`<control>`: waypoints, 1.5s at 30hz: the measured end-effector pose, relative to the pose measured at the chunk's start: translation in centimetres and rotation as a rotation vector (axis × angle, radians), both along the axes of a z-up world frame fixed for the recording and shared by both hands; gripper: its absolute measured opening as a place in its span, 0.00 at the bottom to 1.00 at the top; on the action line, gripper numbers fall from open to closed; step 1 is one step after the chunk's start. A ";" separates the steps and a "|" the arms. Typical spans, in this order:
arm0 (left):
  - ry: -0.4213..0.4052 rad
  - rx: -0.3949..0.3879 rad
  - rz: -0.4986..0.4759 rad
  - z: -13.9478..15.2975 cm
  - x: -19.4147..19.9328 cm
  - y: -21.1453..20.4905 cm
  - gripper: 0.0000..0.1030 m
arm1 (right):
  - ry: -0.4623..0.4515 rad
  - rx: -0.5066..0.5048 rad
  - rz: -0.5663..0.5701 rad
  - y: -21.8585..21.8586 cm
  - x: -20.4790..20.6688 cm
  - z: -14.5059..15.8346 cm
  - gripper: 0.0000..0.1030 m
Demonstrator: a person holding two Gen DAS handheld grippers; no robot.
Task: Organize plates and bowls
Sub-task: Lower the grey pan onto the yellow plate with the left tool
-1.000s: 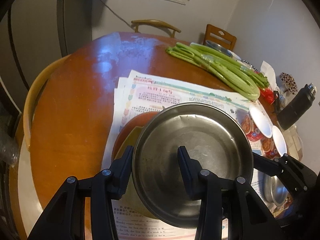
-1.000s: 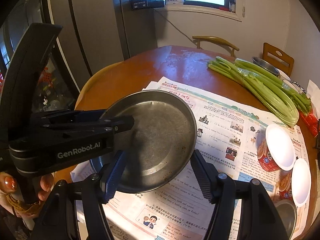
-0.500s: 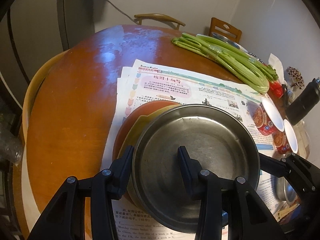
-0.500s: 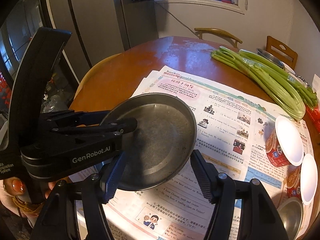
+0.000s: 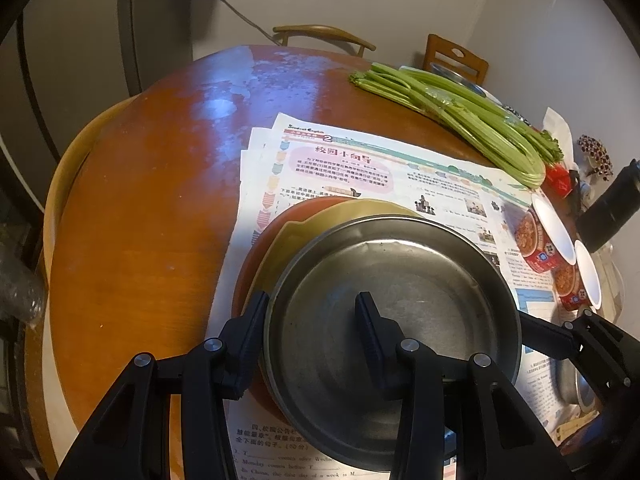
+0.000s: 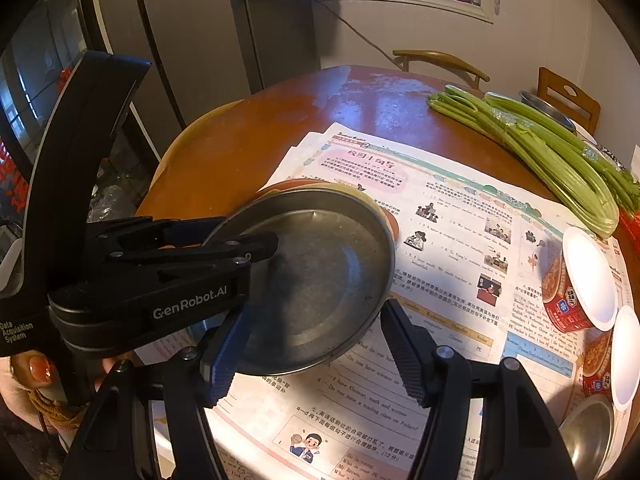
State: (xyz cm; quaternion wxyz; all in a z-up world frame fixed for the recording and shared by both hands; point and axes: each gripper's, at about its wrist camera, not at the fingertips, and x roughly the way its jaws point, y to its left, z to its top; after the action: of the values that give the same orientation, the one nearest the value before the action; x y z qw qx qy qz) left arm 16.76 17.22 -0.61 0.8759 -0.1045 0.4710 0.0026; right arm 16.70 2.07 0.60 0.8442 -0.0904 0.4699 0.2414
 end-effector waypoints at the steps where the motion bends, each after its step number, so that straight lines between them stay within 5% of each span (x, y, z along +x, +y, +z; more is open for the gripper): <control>1: 0.000 -0.001 0.002 0.0 0.0 0.1 0.44 | -0.001 0.000 0.001 0.1 0.0 0.0 0.65; 25: -0.027 -0.043 0.067 0.9 -1.4 2.6 0.46 | -0.065 -0.015 -0.004 1.0 0.5 -0.1 0.65; 34: 0.023 -0.151 0.088 -1.1 -1.3 3.7 0.50 | -0.089 0.046 -0.066 -1.5 0.3 1.5 0.65; 45: 0.051 -0.150 0.073 -2.3 -0.4 2.8 0.50 | 0.028 0.113 -0.110 -3.3 1.2 0.0 0.65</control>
State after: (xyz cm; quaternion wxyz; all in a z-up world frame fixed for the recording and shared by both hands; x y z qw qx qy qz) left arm 16.31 20.02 -2.89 0.8526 -0.1868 0.4880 0.0017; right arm 17.89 -1.21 0.63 0.8534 -0.0131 0.4714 0.2220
